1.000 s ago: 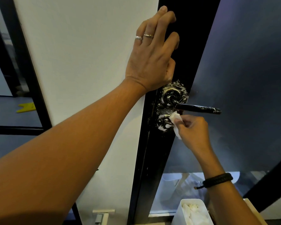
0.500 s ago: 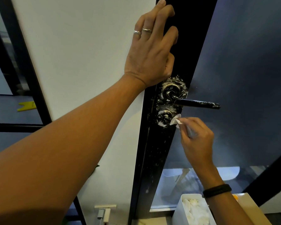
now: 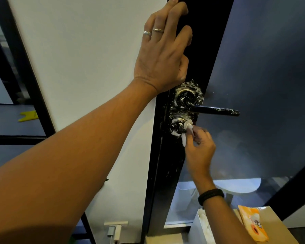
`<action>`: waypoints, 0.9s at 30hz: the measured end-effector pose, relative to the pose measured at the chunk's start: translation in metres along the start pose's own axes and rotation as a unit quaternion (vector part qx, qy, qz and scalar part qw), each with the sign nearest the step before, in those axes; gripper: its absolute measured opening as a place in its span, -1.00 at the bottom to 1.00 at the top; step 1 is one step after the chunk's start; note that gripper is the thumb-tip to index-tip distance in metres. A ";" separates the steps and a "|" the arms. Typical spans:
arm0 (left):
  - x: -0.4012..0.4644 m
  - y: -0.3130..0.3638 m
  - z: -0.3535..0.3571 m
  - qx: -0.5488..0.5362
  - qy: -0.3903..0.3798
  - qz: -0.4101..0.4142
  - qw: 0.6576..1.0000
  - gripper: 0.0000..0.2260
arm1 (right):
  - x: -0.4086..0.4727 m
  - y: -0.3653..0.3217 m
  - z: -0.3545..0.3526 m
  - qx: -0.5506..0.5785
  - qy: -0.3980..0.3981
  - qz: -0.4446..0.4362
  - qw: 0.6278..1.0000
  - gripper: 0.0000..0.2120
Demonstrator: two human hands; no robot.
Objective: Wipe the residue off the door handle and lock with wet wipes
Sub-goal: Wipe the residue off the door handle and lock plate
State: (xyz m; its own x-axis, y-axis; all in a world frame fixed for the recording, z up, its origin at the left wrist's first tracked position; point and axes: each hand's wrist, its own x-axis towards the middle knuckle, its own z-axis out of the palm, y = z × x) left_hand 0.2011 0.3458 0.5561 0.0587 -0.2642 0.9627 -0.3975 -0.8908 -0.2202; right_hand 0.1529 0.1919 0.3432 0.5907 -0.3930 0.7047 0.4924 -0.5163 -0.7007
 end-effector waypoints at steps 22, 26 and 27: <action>0.001 -0.002 0.000 -0.016 0.014 0.008 1.000 -0.71 | -0.047 -0.007 0.041 -0.058 0.027 -0.031 0.997 -0.90; 0.001 -0.001 0.001 -0.016 0.012 0.011 1.000 -0.72 | -0.043 0.002 0.048 -0.071 0.002 -0.030 0.997 -0.89; 0.001 -0.002 0.001 -0.017 0.014 0.012 1.000 -0.73 | -0.042 0.005 0.043 -0.067 0.009 -0.015 0.998 -0.93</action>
State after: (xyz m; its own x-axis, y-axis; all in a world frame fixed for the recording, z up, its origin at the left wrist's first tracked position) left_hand 0.2030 0.3470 0.5570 0.0242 -0.2747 0.9612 -0.4296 -0.8711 -0.2381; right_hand 0.1580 0.2385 0.3056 0.5645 -0.3898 0.7276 0.4182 -0.6249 -0.6593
